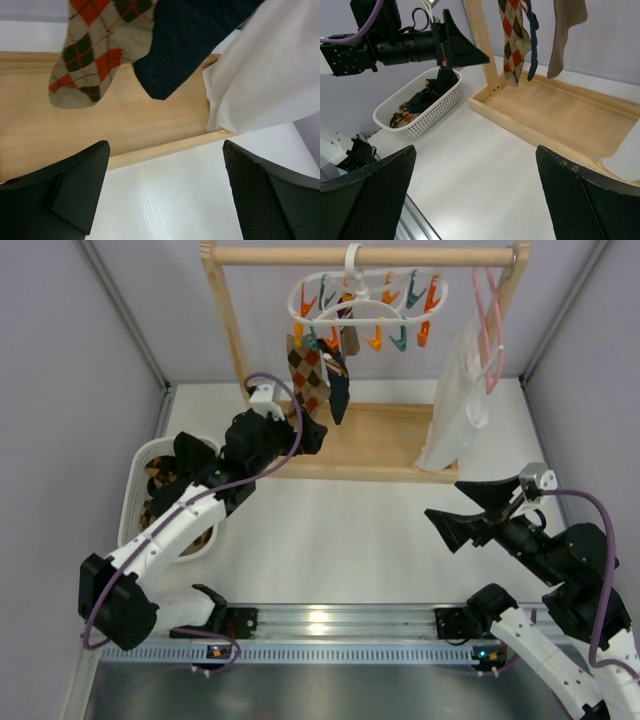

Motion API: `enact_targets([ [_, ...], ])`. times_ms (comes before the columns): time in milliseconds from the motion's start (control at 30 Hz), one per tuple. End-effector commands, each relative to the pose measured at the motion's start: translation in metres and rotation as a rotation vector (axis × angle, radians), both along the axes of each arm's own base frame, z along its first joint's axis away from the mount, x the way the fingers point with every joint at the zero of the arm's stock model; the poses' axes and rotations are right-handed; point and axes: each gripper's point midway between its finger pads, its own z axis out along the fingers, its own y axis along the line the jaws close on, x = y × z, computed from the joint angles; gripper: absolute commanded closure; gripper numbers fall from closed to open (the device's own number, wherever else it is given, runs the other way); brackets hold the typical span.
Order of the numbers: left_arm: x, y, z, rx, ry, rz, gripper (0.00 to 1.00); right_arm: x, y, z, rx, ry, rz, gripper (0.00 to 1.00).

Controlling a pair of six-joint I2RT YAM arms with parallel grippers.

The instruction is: Remove the socks clipped to the hanger

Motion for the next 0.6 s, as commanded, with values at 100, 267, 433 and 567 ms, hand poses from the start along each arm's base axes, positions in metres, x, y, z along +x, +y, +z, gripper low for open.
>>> enact_targets([
  [100,0.021,-0.048,0.034,0.107,-0.159,0.163,0.02,0.005,0.002,0.006,0.036,-0.008,-0.008,0.01],
  [267,0.052,-0.062,0.025,0.242,-0.175,0.362,0.03,0.004,0.004,0.004,0.042,0.002,0.005,0.00],
  [433,0.085,-0.079,0.010,0.350,-0.182,0.456,0.07,0.002,0.004,0.004,0.042,-0.002,0.013,0.00],
  [567,0.098,-0.075,0.014,0.374,-0.191,0.546,0.13,0.001,0.004,0.005,0.039,-0.005,0.017,0.01],
])
